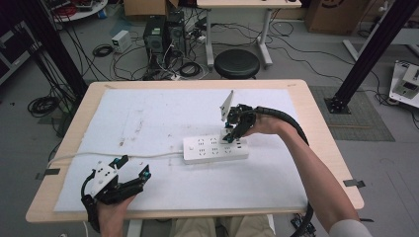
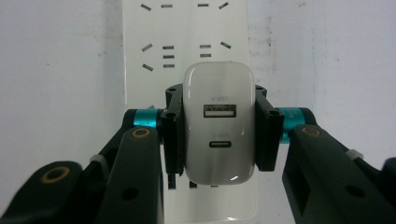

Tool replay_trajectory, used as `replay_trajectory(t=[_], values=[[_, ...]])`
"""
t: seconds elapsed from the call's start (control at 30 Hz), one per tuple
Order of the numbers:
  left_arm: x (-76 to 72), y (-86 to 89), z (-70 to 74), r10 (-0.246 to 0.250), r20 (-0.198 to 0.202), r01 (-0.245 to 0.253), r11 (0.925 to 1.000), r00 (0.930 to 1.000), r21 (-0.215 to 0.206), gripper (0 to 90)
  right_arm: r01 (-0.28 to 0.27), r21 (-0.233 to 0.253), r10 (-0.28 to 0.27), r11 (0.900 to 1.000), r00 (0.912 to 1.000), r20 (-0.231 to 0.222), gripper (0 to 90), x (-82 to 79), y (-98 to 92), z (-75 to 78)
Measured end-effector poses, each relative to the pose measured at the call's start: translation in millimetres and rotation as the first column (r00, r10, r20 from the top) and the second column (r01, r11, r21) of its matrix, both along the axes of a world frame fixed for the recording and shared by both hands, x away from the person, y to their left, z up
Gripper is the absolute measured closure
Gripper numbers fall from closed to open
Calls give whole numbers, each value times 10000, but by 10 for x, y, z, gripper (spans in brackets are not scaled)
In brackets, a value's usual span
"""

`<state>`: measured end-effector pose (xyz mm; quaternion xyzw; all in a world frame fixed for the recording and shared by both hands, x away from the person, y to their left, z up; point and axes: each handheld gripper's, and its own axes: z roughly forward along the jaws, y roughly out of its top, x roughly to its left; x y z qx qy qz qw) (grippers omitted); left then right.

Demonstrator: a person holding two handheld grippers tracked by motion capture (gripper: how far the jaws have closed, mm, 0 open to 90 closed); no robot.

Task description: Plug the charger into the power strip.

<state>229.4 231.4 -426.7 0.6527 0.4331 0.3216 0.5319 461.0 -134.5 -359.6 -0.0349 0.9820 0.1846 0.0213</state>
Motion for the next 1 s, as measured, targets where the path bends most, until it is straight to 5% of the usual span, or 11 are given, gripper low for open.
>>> replay_trajectory(t=[0.27,0.37,0.5,0.77,1.0], values=[[-9,-20,11,-82,60,82,10000,9999,0,192,-41,389,46,9992,9999,-116,638,15,-32,-33],[-23,-17,23,-74,56,74,9999,10000,74,192,-362,112,359,9993,9991,240,638,-18,-6,-103],[-33,-4,22,-34,26,34,10000,10000,52,192,-158,416,163,9990,9998,-121,638,26,-45,-124],[-8,-53,27,-140,-46,141,9999,9999,54,192,-100,605,93,9981,9999,108,640,-19,-67,-144],[19,-68,37,-196,-57,196,9997,9998,150,193,11,813,11,9967,9996,-271,640,35,-86,-165]])
